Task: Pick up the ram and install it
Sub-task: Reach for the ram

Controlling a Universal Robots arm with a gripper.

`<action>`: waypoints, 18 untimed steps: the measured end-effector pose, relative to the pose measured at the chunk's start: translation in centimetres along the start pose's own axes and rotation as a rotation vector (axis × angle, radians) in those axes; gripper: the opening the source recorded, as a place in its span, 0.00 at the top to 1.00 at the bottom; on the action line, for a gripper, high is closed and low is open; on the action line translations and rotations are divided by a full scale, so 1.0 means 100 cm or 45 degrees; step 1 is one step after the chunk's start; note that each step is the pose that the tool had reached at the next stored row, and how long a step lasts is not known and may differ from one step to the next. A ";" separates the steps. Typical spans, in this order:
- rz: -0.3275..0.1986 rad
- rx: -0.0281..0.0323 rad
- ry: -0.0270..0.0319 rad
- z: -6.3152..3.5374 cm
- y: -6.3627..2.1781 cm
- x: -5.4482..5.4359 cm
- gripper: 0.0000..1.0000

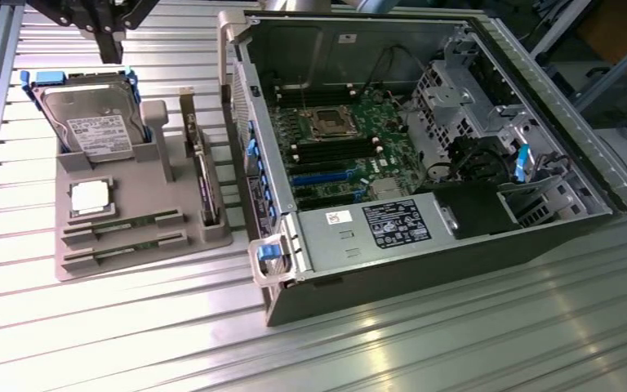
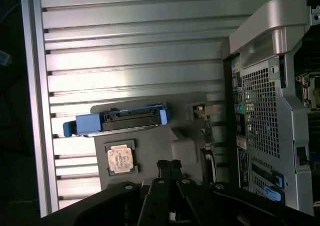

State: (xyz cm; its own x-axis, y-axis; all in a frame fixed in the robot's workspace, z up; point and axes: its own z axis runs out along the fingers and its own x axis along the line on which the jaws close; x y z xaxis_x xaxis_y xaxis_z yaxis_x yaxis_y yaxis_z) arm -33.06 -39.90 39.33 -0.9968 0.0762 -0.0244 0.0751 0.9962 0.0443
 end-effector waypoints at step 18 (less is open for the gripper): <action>0.000 -0.0001 0.0000 -0.0007 -0.0177 0.009 0.90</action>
State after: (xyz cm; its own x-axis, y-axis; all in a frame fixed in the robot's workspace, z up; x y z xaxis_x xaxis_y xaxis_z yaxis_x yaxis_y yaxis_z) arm -34.06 -41.60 39.30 -0.9968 0.0763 -0.0245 0.0752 0.9962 0.0444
